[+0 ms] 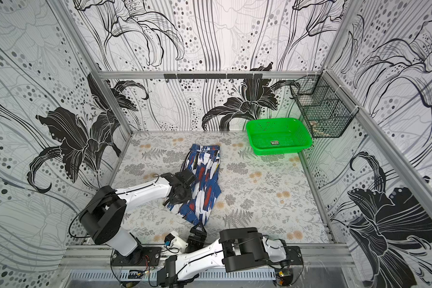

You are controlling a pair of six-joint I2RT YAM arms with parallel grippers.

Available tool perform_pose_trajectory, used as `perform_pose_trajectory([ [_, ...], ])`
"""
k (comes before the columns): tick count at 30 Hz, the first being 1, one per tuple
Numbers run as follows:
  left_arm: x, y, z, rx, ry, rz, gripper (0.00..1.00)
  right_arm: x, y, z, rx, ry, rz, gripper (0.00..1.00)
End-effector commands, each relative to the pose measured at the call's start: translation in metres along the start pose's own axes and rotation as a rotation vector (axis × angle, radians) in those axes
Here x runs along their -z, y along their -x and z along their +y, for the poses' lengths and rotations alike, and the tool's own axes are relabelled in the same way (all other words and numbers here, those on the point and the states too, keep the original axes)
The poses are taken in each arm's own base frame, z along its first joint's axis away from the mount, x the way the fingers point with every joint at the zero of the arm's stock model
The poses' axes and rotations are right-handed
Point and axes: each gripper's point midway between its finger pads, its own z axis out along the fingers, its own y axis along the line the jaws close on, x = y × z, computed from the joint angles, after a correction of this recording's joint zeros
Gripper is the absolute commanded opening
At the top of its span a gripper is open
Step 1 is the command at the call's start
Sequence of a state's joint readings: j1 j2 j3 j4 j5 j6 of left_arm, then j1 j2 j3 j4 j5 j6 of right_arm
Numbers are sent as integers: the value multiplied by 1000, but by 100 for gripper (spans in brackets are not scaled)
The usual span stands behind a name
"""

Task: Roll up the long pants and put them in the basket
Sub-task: Roll the long pant at the center of the board.

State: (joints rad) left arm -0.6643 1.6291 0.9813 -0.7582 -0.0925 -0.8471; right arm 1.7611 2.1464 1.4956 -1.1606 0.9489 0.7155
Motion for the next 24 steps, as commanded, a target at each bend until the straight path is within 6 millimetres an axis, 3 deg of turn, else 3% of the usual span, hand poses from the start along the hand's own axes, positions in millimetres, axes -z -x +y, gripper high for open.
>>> perform_pose_trajectory([
  [1,5,4,-2,-4,-11,-2,0,1,17,14,-3,36,-28,96],
  [7,4,2,0,1,-7,4,0,-24,15,29,12,36,-8,85],
  [17,5,0,2,3,-5,6,0,-77,-2,30,9,37,100,84],
  [24,6,-1,4,5,-6,4,0,-103,-8,29,11,62,148,65],
])
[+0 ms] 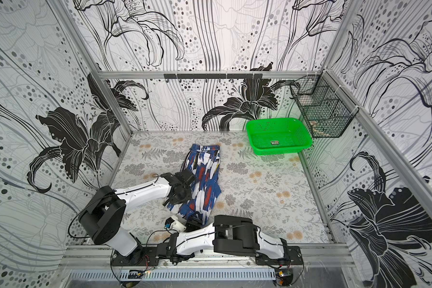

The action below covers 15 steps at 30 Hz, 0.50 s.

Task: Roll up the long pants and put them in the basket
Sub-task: Roll the long pant at the center of the board.

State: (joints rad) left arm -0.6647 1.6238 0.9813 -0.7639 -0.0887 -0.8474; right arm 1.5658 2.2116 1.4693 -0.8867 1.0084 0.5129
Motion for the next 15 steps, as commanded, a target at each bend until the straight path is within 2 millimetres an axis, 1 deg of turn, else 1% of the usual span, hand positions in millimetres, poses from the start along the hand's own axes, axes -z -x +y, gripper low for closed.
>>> perform_pose_trajectory([
  [1,4,-1,4,4,-5,2,0,-27,-31,38,72,106,116,61],
  [4,3,-3,6,7,-6,7,0,-33,-31,39,72,119,125,56],
  [8,5,-5,8,12,-10,4,0,-41,-30,35,66,133,137,54],
  [11,10,-6,11,8,-11,-2,0,-45,-30,34,48,194,151,49],
  [14,26,0,15,2,-4,-28,0,-42,-28,40,9,348,161,41],
  [15,36,5,16,-5,1,-45,0,-38,-26,43,-11,426,169,37],
])
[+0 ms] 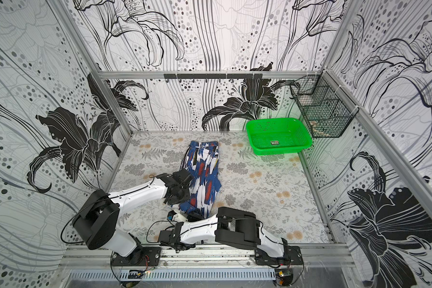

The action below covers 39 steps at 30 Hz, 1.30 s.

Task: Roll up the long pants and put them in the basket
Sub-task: Roll the long pant at the center of the board.

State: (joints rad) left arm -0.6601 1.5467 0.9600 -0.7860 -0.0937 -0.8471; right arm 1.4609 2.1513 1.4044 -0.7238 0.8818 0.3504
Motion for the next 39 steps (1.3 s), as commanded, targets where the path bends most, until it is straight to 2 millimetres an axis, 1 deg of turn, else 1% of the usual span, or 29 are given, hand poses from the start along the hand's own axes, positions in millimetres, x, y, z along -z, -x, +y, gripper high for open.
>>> perform_pose_trajectory([
  [1,33,11,11,-20,29,-44,0,-13,-28,50,-4,392,144,34],
  [2,45,16,14,-26,40,-67,0,-9,-28,55,-23,478,159,31],
  [4,79,31,22,-30,59,-139,0,0,-25,62,-64,630,182,27],
  [7,123,45,43,-6,77,-213,0,15,-19,68,-127,825,204,26],
  [10,151,50,62,31,61,-252,0,31,-11,73,-174,976,219,26],
  [12,161,48,72,44,60,-266,0,42,-4,76,-213,1076,228,26],
  [14,169,45,78,50,51,-279,0,53,3,78,-272,1175,235,26],
  [16,171,40,81,51,43,-271,0,65,13,79,-348,1296,236,26],
  [18,168,35,82,48,32,-251,0,73,22,77,-420,1379,233,26],
  [21,162,26,83,47,17,-223,0,73,33,70,-532,1475,252,27],
  [24,158,19,85,45,3,-211,0,63,42,60,-662,1571,289,27],
  [26,154,15,87,36,7,-199,0,52,45,52,-742,1608,309,27],
  [30,141,5,92,22,31,-162,0,31,50,30,-891,1671,321,27],
  [33,129,-2,89,18,17,-133,0,19,54,13,-984,1718,324,27],
  [36,122,-4,81,15,-6,-109,0,14,59,2,-1044,1755,331,27],
  [39,116,-4,76,16,-8,-90,0,11,60,1,-1068,1766,353,27],
])
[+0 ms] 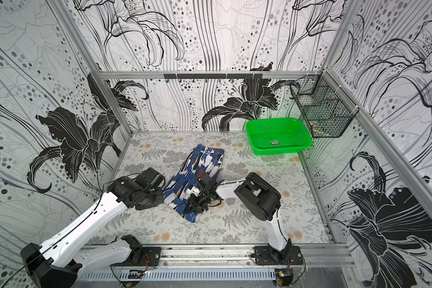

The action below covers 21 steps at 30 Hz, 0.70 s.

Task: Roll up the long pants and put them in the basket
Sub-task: Roll the long pant at the center of the board.

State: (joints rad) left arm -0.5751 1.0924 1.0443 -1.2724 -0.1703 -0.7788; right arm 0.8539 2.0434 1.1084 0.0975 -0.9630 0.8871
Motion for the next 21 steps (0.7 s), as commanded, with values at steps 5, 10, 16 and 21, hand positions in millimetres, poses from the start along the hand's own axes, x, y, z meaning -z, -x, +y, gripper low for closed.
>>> perform_pose_trajectory([
  [5,-20,5,-25,8,-31,25,0,-3,4,-2,-85,51,26,27],
  [10,-46,13,-46,5,-10,59,0,-4,1,-8,-99,35,30,27],
  [16,-90,14,-59,2,53,96,0,-2,-1,-7,-87,27,27,27],
  [21,-125,12,-70,2,87,131,0,-2,-3,-9,-92,26,33,27],
])
